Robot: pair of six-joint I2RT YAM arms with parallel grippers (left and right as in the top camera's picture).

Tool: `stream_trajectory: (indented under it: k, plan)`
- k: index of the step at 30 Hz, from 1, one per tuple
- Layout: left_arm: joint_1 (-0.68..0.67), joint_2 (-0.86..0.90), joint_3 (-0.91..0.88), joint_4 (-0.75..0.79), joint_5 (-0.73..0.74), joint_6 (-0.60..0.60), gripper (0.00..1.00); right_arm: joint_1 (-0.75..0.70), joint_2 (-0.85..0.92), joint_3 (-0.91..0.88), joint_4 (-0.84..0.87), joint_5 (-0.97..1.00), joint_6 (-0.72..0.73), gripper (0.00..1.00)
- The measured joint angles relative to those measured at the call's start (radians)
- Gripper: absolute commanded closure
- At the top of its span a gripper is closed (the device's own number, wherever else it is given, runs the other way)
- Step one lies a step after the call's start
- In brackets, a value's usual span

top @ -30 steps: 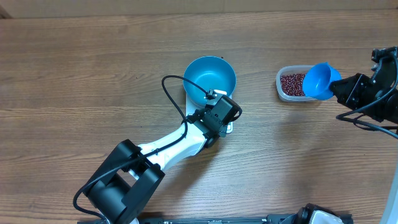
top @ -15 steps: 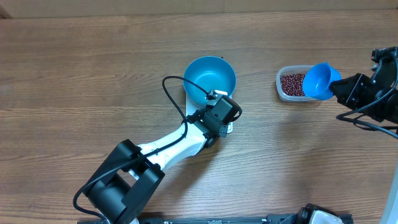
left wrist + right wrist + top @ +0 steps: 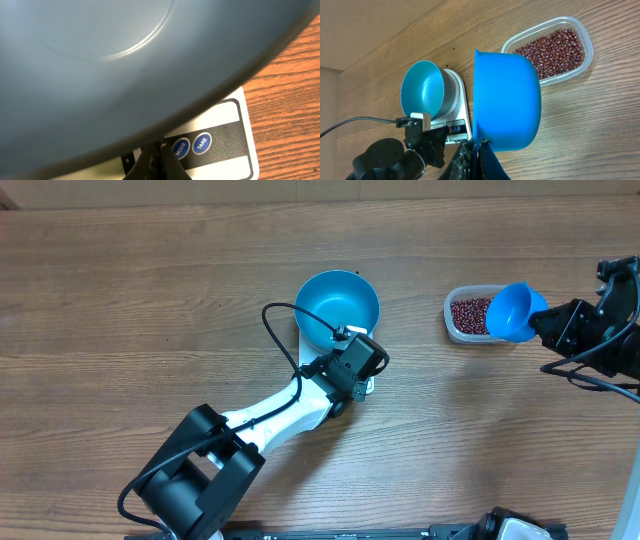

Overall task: Scoop item into bowl and weigh 150g on scale
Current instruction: 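Hold the left gripper above the scale's TARE button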

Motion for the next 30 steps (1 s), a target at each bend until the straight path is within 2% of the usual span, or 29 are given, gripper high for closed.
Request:
stream_trajectory:
  k: [30]
  plan:
    - [0.000, 0.002, -0.013, 0.002, 0.011, 0.000, 0.96, 0.000, 0.000, 0.000, 0.003, 0.000, 0.000, 0.96]
